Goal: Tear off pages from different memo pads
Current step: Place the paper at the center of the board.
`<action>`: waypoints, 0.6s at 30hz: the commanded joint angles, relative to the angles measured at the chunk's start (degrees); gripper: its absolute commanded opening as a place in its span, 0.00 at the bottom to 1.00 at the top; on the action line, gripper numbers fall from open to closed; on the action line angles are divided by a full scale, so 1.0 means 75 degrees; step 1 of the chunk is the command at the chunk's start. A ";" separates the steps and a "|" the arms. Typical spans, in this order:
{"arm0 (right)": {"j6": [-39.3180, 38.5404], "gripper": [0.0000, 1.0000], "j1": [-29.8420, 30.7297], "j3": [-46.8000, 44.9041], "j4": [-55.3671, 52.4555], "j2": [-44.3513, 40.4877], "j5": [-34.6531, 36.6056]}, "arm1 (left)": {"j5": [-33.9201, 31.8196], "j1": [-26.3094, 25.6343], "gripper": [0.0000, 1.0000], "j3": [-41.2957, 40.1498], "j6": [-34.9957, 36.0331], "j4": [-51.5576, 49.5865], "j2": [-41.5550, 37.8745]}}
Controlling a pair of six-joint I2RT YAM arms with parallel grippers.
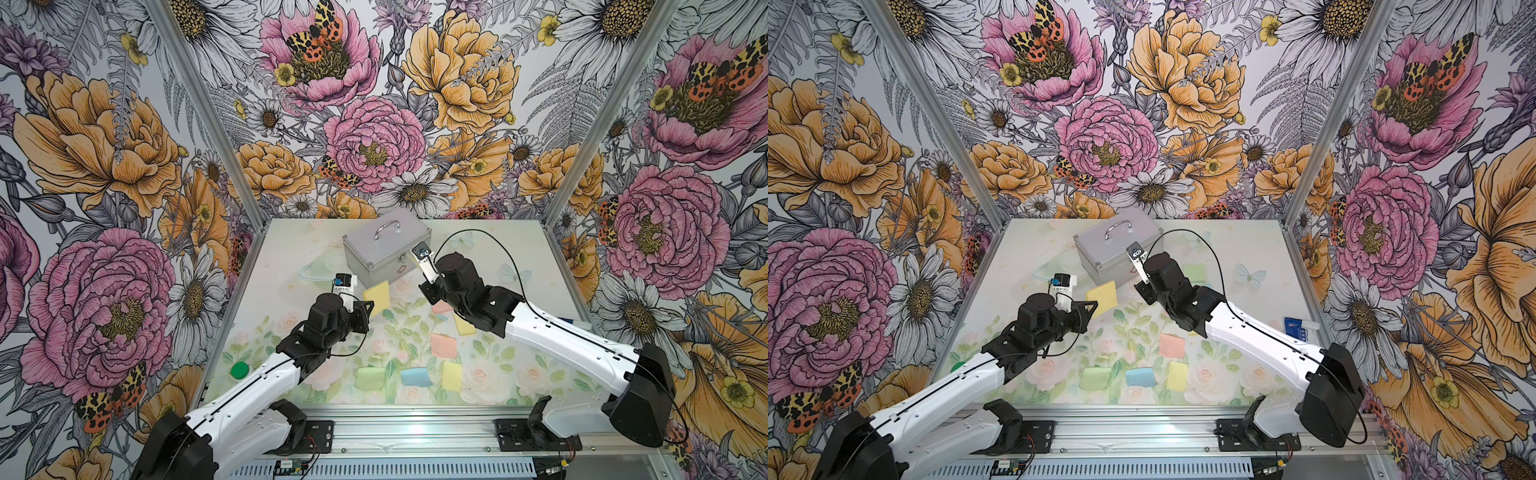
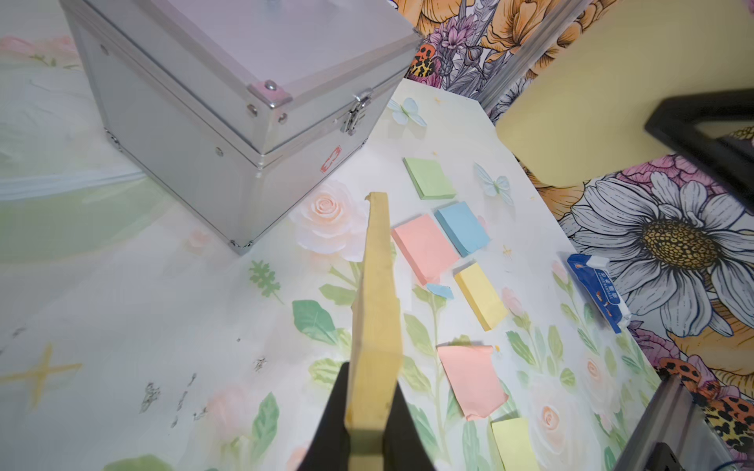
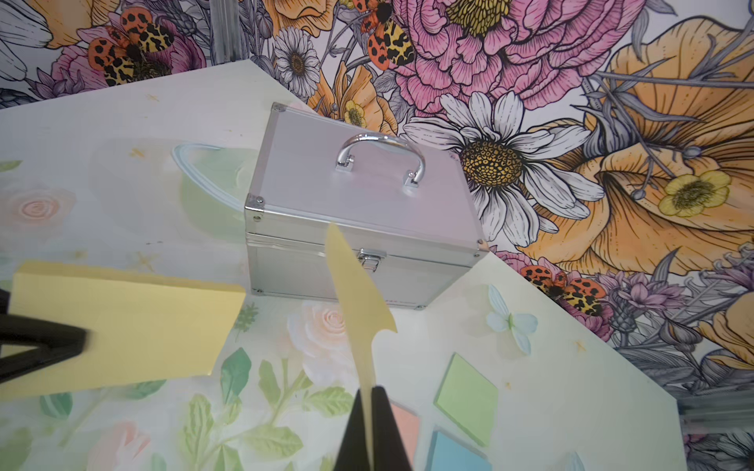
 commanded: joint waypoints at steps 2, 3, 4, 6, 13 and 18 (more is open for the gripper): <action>0.0031 0.00 0.0188 0.1045 -0.2037 0.0522 0.1151 | 0.0376 0.1078 0.11 0.0126 -0.0574 -0.1519 -0.1077; 0.0078 0.00 0.0336 0.1342 -0.2637 0.0784 0.1283 | 0.0568 0.1323 0.11 0.0193 -0.0628 -0.1862 -0.1435; 0.0149 0.00 0.0511 0.1579 -0.3144 0.1042 0.1498 | 0.0659 0.1549 0.11 0.0309 -0.0666 -0.2214 -0.1782; 0.0365 0.00 0.0885 0.1909 -0.3980 0.1548 0.1793 | 0.0712 0.1838 0.11 0.0599 -0.0664 -0.2863 -0.2416; 0.1058 0.00 0.1797 0.2821 -0.4706 0.3187 0.1838 | 0.0225 0.2266 0.10 0.1938 0.0093 -0.4667 -0.3369; 0.0908 0.00 0.2096 0.3448 -0.4705 0.4468 0.1896 | -0.0413 0.2298 0.10 0.2408 0.0528 -0.5261 -0.3691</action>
